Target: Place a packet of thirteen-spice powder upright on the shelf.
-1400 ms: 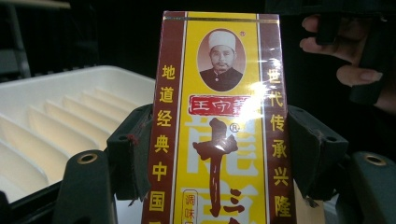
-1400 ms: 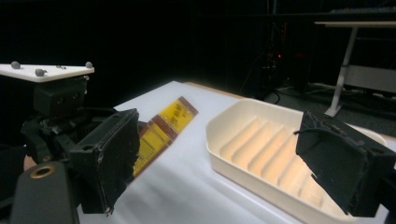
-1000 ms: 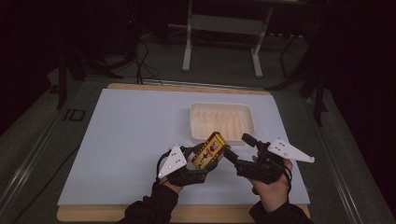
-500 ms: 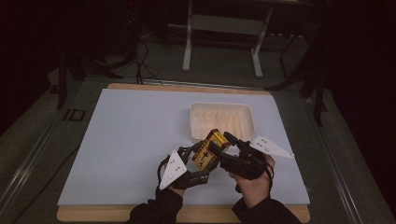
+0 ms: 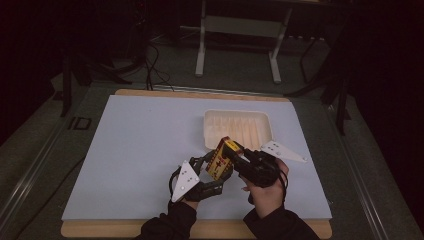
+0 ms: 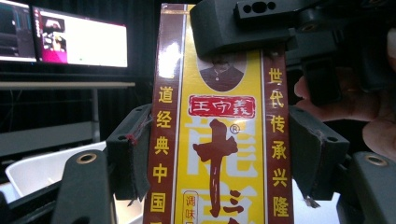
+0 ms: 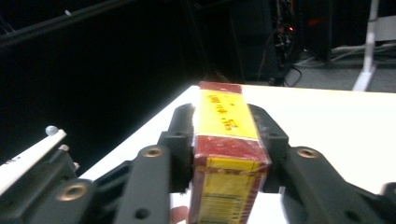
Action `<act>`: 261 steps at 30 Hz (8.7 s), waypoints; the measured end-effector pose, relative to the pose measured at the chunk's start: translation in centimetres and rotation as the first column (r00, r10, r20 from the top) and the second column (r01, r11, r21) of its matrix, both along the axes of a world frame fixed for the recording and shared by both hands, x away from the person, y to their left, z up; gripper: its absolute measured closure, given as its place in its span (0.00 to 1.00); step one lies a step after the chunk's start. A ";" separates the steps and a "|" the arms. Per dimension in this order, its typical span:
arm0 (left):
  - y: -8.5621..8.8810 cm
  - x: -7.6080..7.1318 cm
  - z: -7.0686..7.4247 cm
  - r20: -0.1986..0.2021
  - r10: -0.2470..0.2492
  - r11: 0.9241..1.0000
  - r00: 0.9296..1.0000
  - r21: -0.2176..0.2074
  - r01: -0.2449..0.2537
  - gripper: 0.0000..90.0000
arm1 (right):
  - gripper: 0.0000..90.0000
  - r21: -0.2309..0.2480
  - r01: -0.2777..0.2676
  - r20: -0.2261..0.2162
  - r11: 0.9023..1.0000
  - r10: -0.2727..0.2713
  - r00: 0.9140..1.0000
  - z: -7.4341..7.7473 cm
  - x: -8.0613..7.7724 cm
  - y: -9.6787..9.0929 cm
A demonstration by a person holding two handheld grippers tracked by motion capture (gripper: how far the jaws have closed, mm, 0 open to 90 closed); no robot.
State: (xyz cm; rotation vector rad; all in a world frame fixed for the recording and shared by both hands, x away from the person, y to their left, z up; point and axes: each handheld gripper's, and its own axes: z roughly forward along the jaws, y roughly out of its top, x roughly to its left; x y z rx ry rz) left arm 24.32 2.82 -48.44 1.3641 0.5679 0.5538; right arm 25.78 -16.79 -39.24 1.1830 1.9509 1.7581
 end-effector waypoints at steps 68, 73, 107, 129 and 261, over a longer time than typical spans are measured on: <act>4.6 -1.7 -0.9 -0.220 0.125 0.975 0.967 0.207 -0.079 0.07 | 0.75 -0.132 0.584 0.248 0.801 -0.544 0.802 -1.6 12.0 0.9; 4.5 -1.6 -1.0 -0.226 0.126 0.973 0.966 0.216 -0.077 0.05 | 0.75 -0.136 0.586 0.231 0.799 -0.549 0.803 -2.2 12.3 0.9; 4.3 -1.5 -1.3 -0.230 0.107 0.974 0.967 0.218 -0.055 0.03 | 0.75 -0.160 0.608 0.155 0.778 -0.588 0.794 -5.2 13.2 -0.4; 4.5 -1.3 -1.4 -0.240 0.110 0.975 0.964 0.214 -0.058 0.03 | 0.75 -0.236 0.603 0.168 0.762 -0.579 0.798 -8.1 13.7 1.6; 4.6 -1.2 -1.5 -0.249 0.084 0.976 0.965 0.215 -0.030 0.03 | 0.15 -0.369 -0.033 -0.011 0.929 0.031 0.999 -8.7 -0.1 -13.5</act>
